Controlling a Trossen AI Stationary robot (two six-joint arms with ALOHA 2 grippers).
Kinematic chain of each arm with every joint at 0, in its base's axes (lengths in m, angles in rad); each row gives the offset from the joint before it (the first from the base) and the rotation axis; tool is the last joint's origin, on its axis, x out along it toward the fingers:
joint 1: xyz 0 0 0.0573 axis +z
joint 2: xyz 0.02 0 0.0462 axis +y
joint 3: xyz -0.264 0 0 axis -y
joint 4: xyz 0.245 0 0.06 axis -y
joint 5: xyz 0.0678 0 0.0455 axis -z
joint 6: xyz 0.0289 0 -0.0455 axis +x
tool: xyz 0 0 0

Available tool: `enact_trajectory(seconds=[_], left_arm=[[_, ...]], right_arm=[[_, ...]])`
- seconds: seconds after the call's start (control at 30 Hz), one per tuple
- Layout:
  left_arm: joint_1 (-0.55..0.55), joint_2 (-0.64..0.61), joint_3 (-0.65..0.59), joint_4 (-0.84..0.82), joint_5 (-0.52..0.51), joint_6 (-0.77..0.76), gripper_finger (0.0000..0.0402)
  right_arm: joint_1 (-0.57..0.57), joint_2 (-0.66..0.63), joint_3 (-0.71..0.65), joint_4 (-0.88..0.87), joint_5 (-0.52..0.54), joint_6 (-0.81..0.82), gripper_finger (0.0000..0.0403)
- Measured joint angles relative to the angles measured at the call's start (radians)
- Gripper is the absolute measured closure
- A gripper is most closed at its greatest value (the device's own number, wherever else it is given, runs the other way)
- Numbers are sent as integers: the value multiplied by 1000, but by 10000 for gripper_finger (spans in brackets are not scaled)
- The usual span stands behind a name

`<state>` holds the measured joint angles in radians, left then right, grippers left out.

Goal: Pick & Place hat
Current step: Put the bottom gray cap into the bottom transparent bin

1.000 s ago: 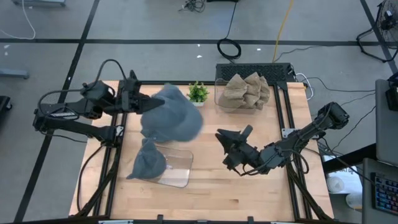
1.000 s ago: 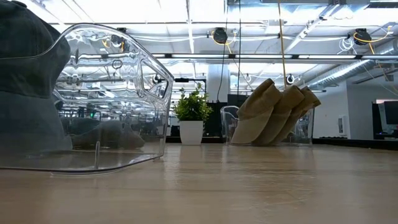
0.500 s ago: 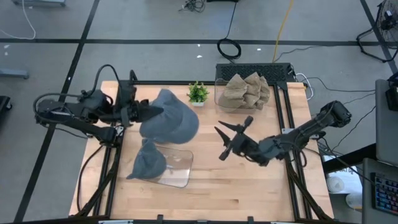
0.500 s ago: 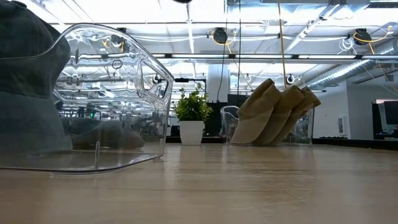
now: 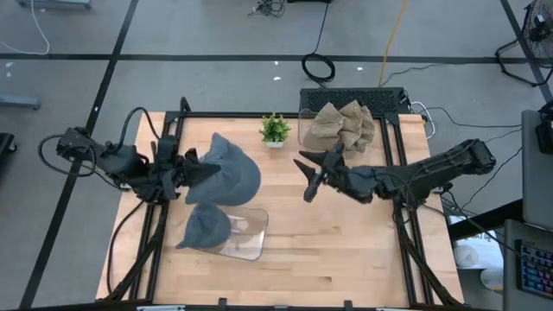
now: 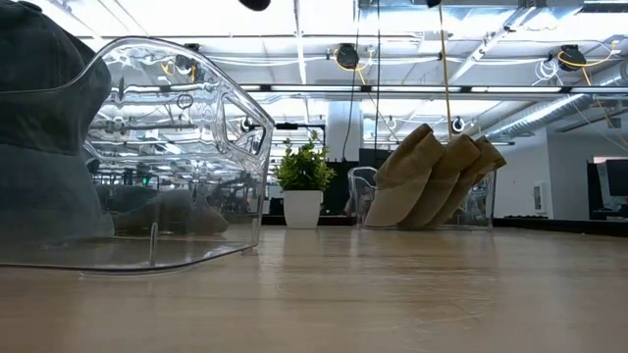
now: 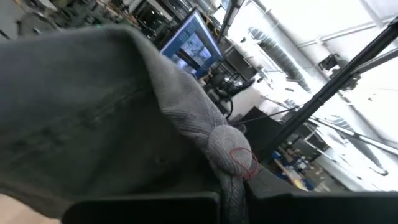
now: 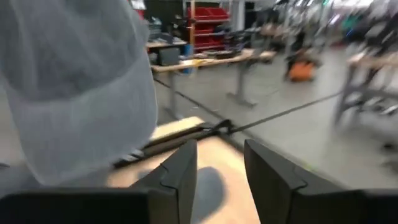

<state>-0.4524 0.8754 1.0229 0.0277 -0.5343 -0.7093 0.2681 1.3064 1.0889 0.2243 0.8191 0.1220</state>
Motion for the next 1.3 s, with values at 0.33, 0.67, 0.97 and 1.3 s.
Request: enact_trajectory(seconds=[0.33, 0.67, 0.97, 1.3], left_arm=[[-177, 52, 0, 0, -204, 53, 399], [-367, 133, 0, -28, -366, 18, 399], [-461, 220, 0, -87, -545, -153, 399], [-444, 339, 0, -245, -566, -480, 399]], right_arm=[[-133, -40, 0, -73, -305, 255, 281], [-159, -92, 0, -75, -293, 183, 281], [-158, -140, 0, -72, -294, 180, 282], [-157, -144, 0, -75, -298, 185, 282]])
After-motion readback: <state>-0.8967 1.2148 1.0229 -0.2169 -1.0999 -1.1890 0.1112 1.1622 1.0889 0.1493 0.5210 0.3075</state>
